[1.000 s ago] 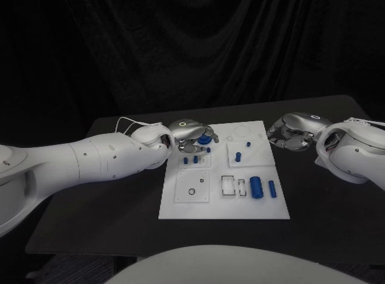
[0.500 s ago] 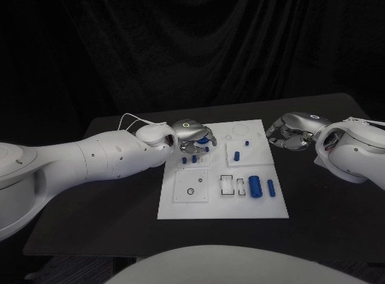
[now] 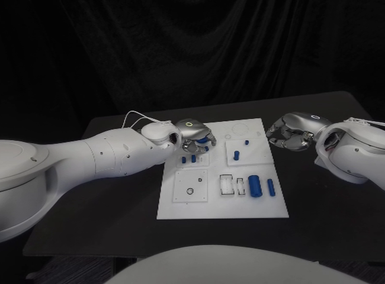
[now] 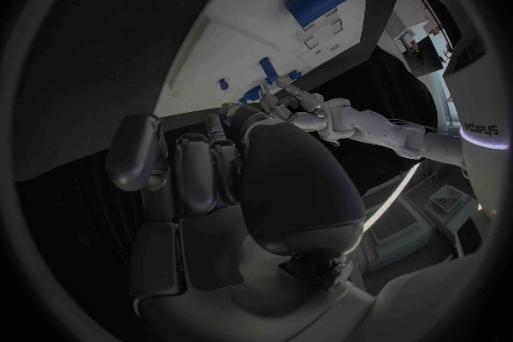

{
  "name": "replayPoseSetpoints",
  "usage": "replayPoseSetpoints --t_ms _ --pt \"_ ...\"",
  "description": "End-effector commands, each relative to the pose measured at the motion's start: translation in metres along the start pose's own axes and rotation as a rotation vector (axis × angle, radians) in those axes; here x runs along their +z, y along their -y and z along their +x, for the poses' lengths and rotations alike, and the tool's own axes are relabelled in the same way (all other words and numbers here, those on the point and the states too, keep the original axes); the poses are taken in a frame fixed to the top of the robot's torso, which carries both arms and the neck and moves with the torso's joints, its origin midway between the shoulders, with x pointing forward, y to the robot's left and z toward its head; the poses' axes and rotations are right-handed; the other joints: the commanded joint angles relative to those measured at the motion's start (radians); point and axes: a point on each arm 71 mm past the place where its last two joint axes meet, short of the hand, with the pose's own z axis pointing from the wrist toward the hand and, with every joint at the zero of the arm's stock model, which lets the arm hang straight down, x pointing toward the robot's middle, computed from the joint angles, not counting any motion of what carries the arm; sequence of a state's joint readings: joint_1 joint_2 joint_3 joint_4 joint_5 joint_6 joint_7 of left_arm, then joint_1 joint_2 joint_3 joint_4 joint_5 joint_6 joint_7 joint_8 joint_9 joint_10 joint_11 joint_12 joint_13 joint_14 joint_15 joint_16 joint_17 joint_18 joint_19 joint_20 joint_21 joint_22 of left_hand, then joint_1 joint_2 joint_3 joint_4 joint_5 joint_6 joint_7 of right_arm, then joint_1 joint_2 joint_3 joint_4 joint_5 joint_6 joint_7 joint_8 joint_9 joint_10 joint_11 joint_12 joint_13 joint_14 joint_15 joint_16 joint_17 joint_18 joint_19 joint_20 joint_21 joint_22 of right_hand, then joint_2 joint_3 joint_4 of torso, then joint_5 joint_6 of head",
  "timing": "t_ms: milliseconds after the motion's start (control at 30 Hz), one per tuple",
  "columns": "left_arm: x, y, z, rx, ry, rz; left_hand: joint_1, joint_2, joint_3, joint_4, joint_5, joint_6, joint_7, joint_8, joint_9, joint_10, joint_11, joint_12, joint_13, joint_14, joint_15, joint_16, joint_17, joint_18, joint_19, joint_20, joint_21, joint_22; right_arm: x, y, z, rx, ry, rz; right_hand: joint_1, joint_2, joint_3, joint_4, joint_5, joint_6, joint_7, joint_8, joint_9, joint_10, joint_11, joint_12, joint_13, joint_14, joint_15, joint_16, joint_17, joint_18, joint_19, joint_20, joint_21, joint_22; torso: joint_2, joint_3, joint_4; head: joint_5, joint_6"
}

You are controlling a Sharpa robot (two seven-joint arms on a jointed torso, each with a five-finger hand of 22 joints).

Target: Assemble the parts on the task board

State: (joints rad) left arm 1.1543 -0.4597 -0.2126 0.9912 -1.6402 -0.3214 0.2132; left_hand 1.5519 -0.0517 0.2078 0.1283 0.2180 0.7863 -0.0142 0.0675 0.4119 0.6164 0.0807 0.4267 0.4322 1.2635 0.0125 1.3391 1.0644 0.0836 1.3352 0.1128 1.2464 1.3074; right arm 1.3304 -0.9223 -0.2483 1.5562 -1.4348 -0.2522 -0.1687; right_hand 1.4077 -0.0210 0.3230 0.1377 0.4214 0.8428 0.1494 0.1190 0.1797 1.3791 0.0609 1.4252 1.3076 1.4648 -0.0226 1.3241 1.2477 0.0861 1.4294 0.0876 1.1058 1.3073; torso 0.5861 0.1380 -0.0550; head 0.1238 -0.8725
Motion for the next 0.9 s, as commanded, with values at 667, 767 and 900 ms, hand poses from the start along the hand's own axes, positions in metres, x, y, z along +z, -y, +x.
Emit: replayPoseSetpoints --t_ms 667,767,900 --pt "0.0096 0.0033 0.0065 0.004 -0.036 0.020 -0.018 -0.002 0.048 -0.002 -0.008 0.084 0.022 0.030 -0.011 0.166 -0.030 0.071 0.011 0.038 -0.019 0.033 0.032 -0.007 0.012 -0.005 0.005 0.162 0.0009 -0.0019 0.0007 0.003 0.005 0.000 -0.003 -0.008 0.007 -0.001 0.006 0.009 0.001 -0.004 -0.001 -0.005 0.001 -0.004 0.020 0.011 0.008 -0.003 0.000 0.006 -0.006 0.002 -0.003 0.140 0.001 -0.0003 0.0011 -0.006 0.000" --pt "0.0094 0.0034 0.0070 0.004 -0.038 0.022 -0.018 -0.001 0.052 -0.003 -0.007 0.092 0.026 0.033 -0.009 0.179 -0.037 0.073 0.011 0.042 -0.026 0.035 0.033 -0.007 0.014 -0.007 0.007 0.163 0.0010 -0.0021 0.0007 0.003 0.005 0.000 -0.003 -0.008 0.007 -0.001 0.006 0.009 0.001 -0.004 -0.001 -0.005 0.001 -0.004 0.020 0.011 0.008 -0.003 0.000 0.006 -0.006 0.002 -0.003 0.140 0.001 -0.0003 0.0005 -0.005 0.000" --pt "0.0091 0.0039 0.0077 0.003 -0.036 0.027 -0.018 0.001 0.059 -0.006 -0.008 0.114 0.041 0.041 -0.004 0.208 -0.055 0.070 0.007 0.056 -0.042 0.043 0.046 -0.009 0.020 -0.010 0.012 0.165 0.0011 -0.0025 0.0009 0.003 0.004 0.000 -0.004 -0.008 0.009 -0.002 0.007 0.010 0.001 -0.005 -0.001 -0.004 0.001 -0.003 0.021 0.011 0.008 -0.004 0.000 0.006 -0.006 0.002 -0.003 0.140 0.000 -0.0009 0.0039 -0.008 0.000"
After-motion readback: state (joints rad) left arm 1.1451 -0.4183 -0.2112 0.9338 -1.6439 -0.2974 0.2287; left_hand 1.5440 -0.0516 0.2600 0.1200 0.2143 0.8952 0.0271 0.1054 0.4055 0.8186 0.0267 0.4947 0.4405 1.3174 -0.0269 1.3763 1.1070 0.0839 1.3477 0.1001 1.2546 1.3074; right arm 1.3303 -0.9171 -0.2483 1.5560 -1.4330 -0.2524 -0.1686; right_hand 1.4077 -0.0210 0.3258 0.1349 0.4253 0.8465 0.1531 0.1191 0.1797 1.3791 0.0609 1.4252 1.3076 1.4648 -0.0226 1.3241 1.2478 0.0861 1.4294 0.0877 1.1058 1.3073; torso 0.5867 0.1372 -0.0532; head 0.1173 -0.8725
